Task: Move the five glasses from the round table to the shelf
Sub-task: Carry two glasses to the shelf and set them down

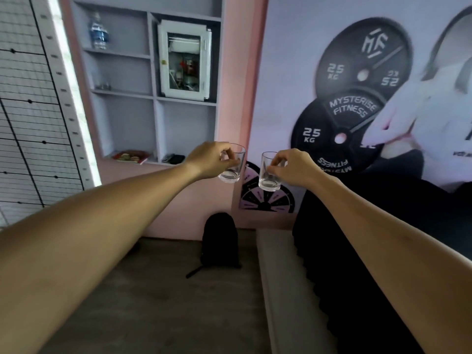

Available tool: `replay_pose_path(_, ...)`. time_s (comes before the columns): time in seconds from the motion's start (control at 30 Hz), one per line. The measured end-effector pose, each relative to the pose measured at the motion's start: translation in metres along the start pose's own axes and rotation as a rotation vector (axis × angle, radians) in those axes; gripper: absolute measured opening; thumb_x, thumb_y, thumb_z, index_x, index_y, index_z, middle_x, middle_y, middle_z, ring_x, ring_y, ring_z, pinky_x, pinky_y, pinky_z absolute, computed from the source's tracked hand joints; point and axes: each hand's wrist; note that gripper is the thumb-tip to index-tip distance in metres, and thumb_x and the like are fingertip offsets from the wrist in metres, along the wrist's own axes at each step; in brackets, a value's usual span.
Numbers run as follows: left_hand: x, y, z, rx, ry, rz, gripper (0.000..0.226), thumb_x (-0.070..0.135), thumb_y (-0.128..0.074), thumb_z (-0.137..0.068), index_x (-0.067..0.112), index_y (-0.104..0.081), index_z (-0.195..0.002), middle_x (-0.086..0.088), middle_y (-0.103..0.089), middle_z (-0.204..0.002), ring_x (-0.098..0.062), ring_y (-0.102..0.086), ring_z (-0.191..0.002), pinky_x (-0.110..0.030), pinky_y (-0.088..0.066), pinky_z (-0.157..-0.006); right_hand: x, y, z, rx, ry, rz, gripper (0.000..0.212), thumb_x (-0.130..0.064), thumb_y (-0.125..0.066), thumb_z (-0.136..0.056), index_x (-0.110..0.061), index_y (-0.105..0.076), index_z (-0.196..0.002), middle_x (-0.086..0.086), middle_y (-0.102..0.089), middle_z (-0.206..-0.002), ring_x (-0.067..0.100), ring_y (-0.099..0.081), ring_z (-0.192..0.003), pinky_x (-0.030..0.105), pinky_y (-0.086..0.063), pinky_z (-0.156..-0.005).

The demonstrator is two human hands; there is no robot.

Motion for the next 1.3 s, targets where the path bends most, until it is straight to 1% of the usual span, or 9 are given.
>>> replay_pose_path(0.1,-0.045,-0.004,-0.032,-0.012,0.025,-0.029,0.017,0.046,-0.071,-0.083,0.031,-0.063,-0.083,0.010,-0.064,-0.082,-0.015,-0.063,-0.081,-0.028,-0.044,-0.069,0.004,-0.029,-0.059,-0.037,0.026,-0.026,0.012,-0.035,-0.070,-0.085,-0.023,-0.070,-0.087,-0.008,-0.061,-0.090,0.014,-0.057,-0.086,0.025,-0.041,-0.072)
replay_pose_path(0.23,-0.104,-0.004,-0.090,0.006,0.062,-0.110,0.024,0.046,-0.071,-0.083,0.023,-0.067,-0.090,0.004,-0.070,-0.089,-0.019,-0.064,-0.082,-0.032,-0.051,-0.072,0.011,-0.059,-0.148,-0.037,0.076,-0.037,0.012,-0.038,-0.069,-0.085,-0.026,-0.069,-0.085,-0.006,-0.062,-0.097,0.013,-0.055,-0.090,0.027,-0.041,-0.077)
replay_pose_path(0.37,-0.159,-0.002,-0.157,0.052,0.126,-0.113,0.016,0.046,-0.071,-0.083,0.032,-0.062,-0.082,0.010,-0.064,-0.079,-0.019,-0.066,-0.083,-0.033,-0.052,-0.073,0.013,-0.087,-0.251,-0.050,0.150,-0.061,0.009,-0.038,-0.071,-0.083,-0.030,-0.067,-0.081,-0.005,-0.062,-0.099,0.012,-0.054,-0.093,0.025,-0.038,-0.078)
replay_pose_path(0.47,-0.195,0.008,-0.199,0.071,0.180,-0.140,0.015,0.044,-0.071,-0.084,0.032,-0.061,-0.084,0.005,-0.067,-0.085,-0.020,-0.066,-0.085,-0.032,-0.052,-0.074,0.007,-0.106,-0.324,-0.088,0.209,-0.066,0.009,-0.036,-0.072,-0.083,-0.028,-0.069,-0.082,-0.004,-0.063,-0.096,0.014,-0.055,-0.091,0.024,-0.037,-0.076)
replay_pose_path(0.57,-0.232,0.020,-0.230,0.138,0.234,-0.158,0.019,0.043,-0.071,-0.085,0.025,-0.066,-0.088,0.001,-0.071,-0.092,-0.021,-0.067,-0.086,-0.032,-0.052,-0.076,-0.005,-0.131,-0.388,-0.084,0.281,-0.077,0.013,-0.036,-0.072,-0.083,-0.023,-0.072,-0.087,-0.004,-0.064,-0.095,0.013,-0.053,-0.088,0.023,-0.036,-0.076)
replay_pose_path(0.77,-0.310,0.042,-0.271,0.186,0.348,-0.209,0.026,0.044,-0.068,-0.087,0.020,-0.069,-0.097,-0.004,-0.072,-0.103,-0.024,-0.067,-0.092,-0.040,-0.055,-0.084,-0.038,-0.191,-0.481,-0.147,0.395,-0.121,0.010,-0.039,-0.072,-0.082,-0.031,-0.068,-0.078,-0.005,-0.066,-0.093,0.014,-0.056,-0.087,0.025,-0.039,-0.076)
replay_pose_path(1.07,-0.453,0.075,-0.312,0.265,0.423,-0.257,0.021,0.048,-0.068,-0.086,0.028,-0.065,-0.092,0.001,-0.073,-0.103,-0.020,-0.067,-0.091,-0.030,-0.049,-0.071,-0.106,-0.284,-0.600,-0.176,0.503,-0.161,0.015,-0.039,-0.071,-0.084,-0.025,-0.071,-0.085,-0.006,-0.063,-0.092,0.012,-0.054,-0.085,0.026,-0.039,-0.073)
replay_pose_path(1.17,-0.504,0.102,-0.331,0.285,0.421,-0.259,0.017,0.046,-0.069,-0.086,0.030,-0.063,-0.090,0.001,-0.073,-0.102,-0.019,-0.066,-0.090,-0.025,-0.042,-0.066,-0.143,-0.314,-0.646,-0.186,0.517,-0.178,0.015,-0.039,-0.070,-0.085,-0.024,-0.071,-0.086,-0.005,-0.064,-0.095,0.012,-0.055,-0.087,0.026,-0.040,-0.075)
replay_pose_path(1.3,-0.567,0.148,-0.359,0.314,0.445,-0.279,0.016,0.046,-0.071,-0.084,0.032,-0.063,-0.086,0.003,-0.072,-0.098,-0.018,-0.066,-0.089,-0.025,-0.042,-0.066,-0.198,-0.343,-0.708,-0.167,0.529,-0.192,0.014,-0.040,-0.070,-0.085,-0.026,-0.071,-0.085,-0.007,-0.064,-0.095,0.012,-0.056,-0.087,0.026,-0.040,-0.075)
Point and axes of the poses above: each hand's wrist, its own z-axis away from the middle knuckle, its own y-axis out of the back of the hand, x = y × z
